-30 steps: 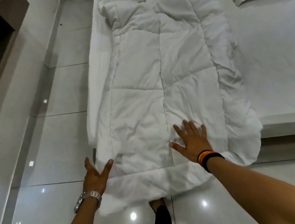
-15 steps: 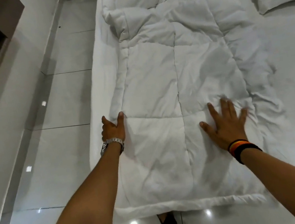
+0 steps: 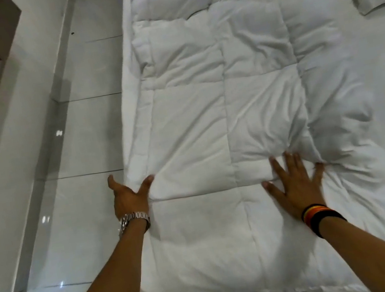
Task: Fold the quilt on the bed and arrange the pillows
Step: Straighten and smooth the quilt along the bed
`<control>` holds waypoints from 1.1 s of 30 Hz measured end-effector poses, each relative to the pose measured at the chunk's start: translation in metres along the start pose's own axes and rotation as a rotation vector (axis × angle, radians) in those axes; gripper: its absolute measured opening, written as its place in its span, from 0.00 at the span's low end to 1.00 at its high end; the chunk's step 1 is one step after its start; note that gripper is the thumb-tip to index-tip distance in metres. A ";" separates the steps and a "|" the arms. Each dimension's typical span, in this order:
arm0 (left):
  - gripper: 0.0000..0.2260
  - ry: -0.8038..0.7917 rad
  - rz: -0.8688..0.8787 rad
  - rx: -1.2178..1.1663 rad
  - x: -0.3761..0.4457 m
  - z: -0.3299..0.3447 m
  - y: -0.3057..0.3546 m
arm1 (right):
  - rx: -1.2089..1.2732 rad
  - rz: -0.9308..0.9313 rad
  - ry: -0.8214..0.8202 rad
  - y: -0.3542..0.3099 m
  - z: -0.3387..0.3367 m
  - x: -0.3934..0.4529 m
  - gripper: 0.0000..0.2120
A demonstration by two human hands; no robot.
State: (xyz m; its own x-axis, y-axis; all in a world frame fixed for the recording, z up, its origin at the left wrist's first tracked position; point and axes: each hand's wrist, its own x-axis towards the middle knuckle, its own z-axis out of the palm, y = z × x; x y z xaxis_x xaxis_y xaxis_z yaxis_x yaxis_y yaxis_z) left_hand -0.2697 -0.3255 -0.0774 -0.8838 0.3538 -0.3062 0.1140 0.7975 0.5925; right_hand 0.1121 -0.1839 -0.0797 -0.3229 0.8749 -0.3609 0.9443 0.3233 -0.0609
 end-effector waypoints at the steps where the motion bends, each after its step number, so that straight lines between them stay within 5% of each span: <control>1: 0.55 0.021 0.049 0.049 -0.007 0.008 0.003 | 0.034 -0.018 0.011 0.004 -0.004 -0.002 0.36; 4: 0.45 0.093 0.340 0.168 -0.054 0.050 0.040 | 0.193 -0.013 0.310 0.031 -0.026 -0.013 0.32; 7: 0.40 -0.029 0.540 0.178 -0.116 0.101 0.081 | 0.259 0.163 0.503 0.079 -0.043 -0.017 0.33; 11: 0.39 -0.249 0.704 0.192 -0.194 0.177 0.123 | 0.715 0.542 0.163 0.153 -0.048 -0.007 0.61; 14: 0.39 -0.268 0.676 0.191 -0.238 0.222 0.145 | 0.982 0.539 -0.105 0.180 -0.047 0.000 0.75; 19: 0.36 -0.216 0.559 0.186 -0.273 0.254 0.169 | 1.218 0.311 -0.216 0.165 -0.034 0.013 0.64; 23: 0.39 -0.236 0.549 0.210 -0.274 0.245 0.168 | 1.440 0.308 -0.262 0.167 -0.033 0.022 0.64; 27: 0.37 -0.227 0.538 0.213 -0.282 0.239 0.176 | 1.646 0.155 -0.380 0.188 -0.050 0.017 0.43; 31: 0.34 -0.181 0.631 0.186 -0.298 0.252 0.187 | 1.640 0.302 0.117 0.222 -0.070 -0.025 0.46; 33: 0.35 -0.253 0.635 0.249 -0.307 0.265 0.185 | 1.360 0.392 0.357 0.235 -0.069 -0.045 0.42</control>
State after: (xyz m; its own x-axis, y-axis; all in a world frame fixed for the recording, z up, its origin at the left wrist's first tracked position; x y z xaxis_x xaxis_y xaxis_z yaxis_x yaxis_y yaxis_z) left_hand 0.1431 -0.1576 -0.0712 -0.4842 0.8636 -0.1405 0.6968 0.4777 0.5351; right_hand 0.3446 -0.1224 -0.0136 0.1569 0.9315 -0.3282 0.2377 -0.3582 -0.9029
